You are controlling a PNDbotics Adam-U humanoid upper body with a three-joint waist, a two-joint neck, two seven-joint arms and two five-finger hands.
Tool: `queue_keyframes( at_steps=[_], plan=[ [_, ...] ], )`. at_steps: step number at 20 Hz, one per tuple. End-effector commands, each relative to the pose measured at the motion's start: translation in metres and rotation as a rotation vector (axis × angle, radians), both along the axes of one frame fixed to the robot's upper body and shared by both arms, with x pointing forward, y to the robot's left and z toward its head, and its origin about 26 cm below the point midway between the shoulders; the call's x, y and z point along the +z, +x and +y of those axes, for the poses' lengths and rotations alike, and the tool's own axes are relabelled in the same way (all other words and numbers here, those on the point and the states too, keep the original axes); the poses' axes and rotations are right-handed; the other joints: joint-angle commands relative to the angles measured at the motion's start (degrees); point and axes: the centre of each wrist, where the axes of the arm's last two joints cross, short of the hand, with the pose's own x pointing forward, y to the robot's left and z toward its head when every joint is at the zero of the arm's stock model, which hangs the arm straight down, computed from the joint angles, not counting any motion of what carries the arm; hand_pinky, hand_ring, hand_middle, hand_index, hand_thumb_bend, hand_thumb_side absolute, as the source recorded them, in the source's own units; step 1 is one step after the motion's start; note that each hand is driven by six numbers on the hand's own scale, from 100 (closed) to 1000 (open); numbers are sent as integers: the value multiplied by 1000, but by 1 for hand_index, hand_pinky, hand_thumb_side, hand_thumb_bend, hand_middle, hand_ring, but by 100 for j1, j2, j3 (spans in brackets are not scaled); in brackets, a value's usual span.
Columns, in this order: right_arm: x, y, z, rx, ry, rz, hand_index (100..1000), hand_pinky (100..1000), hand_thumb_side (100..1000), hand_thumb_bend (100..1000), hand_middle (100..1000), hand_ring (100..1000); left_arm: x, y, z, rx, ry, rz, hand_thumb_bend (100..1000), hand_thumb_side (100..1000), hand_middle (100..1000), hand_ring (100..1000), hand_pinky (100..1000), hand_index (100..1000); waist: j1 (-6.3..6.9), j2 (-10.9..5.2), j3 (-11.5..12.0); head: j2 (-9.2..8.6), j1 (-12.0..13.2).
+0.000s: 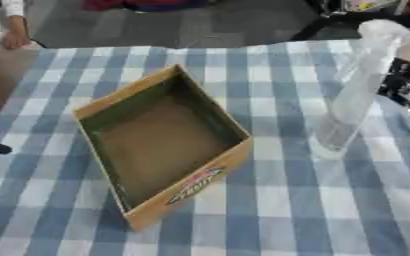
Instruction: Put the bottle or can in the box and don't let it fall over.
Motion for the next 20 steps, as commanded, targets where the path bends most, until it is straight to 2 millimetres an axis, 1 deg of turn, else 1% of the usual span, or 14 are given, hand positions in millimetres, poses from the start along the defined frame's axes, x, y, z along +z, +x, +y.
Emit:
queue_keyframes(
  at_steps=[1,13,20],
  plan=[
    [13,-1,-1,4,-20,-31,1000,979,604,100,1000,1000,7,-1,0,-4,20,-22,100,751,898,595,1000,971,-18,-57,12,-89,6],
    [16,0,2,19,-23,-38,1000,979,604,100,1000,1000,8,0,-1,-6,22,-23,100,752,898,596,1000,971,-52,-12,33,-85,14],
    [14,-5,-3,11,-25,-39,1000,979,599,100,1000,1000,8,-1,0,-6,25,-23,100,751,899,597,1000,971,-66,-2,22,-64,34]
  ],
)
